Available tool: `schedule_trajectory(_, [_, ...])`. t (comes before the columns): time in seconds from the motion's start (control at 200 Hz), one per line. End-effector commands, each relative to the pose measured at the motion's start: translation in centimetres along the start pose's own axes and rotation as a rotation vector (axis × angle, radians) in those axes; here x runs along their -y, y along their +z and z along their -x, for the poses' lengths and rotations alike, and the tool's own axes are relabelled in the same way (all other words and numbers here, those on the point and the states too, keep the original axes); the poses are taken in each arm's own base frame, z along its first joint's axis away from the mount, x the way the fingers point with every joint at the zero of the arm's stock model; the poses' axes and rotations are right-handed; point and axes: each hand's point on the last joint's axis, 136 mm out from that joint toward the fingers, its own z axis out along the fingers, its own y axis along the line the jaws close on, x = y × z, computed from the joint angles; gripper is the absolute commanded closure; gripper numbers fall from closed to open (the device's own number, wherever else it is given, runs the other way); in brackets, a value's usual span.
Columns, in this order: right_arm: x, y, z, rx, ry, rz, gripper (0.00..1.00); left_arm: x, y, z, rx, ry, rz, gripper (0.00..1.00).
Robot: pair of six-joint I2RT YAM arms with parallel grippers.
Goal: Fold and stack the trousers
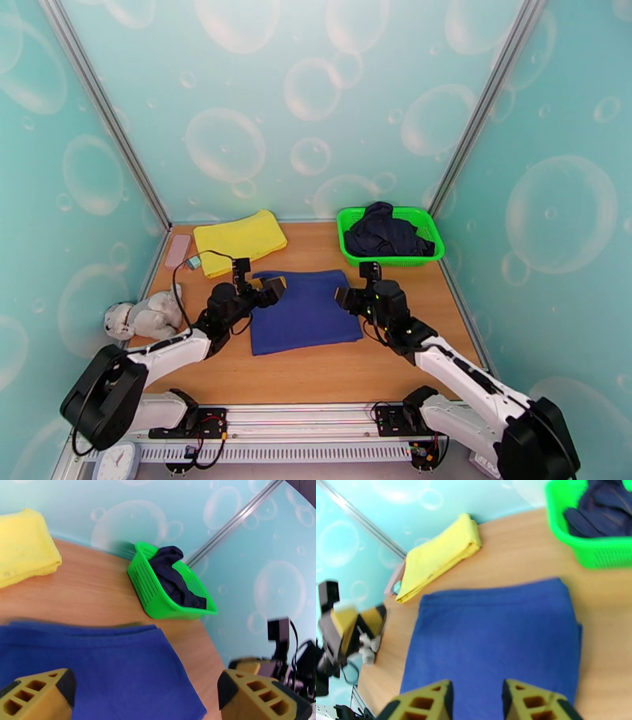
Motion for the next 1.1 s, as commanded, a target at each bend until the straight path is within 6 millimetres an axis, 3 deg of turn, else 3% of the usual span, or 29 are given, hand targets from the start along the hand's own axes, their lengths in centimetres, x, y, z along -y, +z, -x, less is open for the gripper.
schedule_trajectory(0.0, [-0.2,2.9,0.3,-0.043,-0.027,0.083,0.61,-2.5,-2.2,-5.9,-0.176,-0.086,0.068,0.01])
schedule_trajectory(0.14, [1.5,7.3,-0.7,-0.099,0.027,0.1,0.64,-2.8,-3.1,-10.0,-0.309,-0.145,0.059,0.01])
schedule_trajectory(0.225, [3.5,8.9,-2.0,-0.124,0.062,0.051,0.65,-4.2,-3.4,-12.1,-0.368,-0.162,0.127,0.01])
schedule_trajectory(0.345, [6.8,9.0,-2.7,-0.08,0.113,-0.042,0.66,-7.5,-4.5,-13.5,-0.36,-0.192,0.286,0.01])
schedule_trajectory(0.49, [11.4,7.7,-4.1,-0.1,0.161,-0.228,0.65,-9.4,-5.4,-14.4,-0.379,-0.157,0.411,0.01])
schedule_trajectory(0.585, [12.0,6.7,-4.1,-0.099,0.13,-0.274,0.65,-9.5,-5.5,-13.1,-0.354,-0.074,0.48,0.01])
schedule_trajectory(0.715, [11.6,5.0,-2.4,-0.045,0.073,-0.299,0.64,-7.3,-5.1,-8.8,-0.24,0.028,0.464,0.01])
schedule_trajectory(0.82, [9.9,3.1,-0.5,0.048,0.007,-0.256,0.64,-6.4,-5.4,-4.0,-0.081,0.112,0.458,0.01])
schedule_trajectory(0.895, [7.6,1.8,0.3,0.096,-0.059,-0.197,0.62,-7.2,-5.2,-1.8,-0.025,0.099,0.411,0.01])
schedule_trajectory(1.005, [4.3,1.1,-0.2,0.079,-0.158,-0.104,0.55,-8.0,-3.9,-1.4,-0.107,0.042,0.308,0.01])
schedule_trajectory(1.095, [4.4,1.6,-2.6,-0.038,-0.163,-0.09,0.52,-9.6,-2.6,-2.6,-0.237,0.097,0.397,0.01])
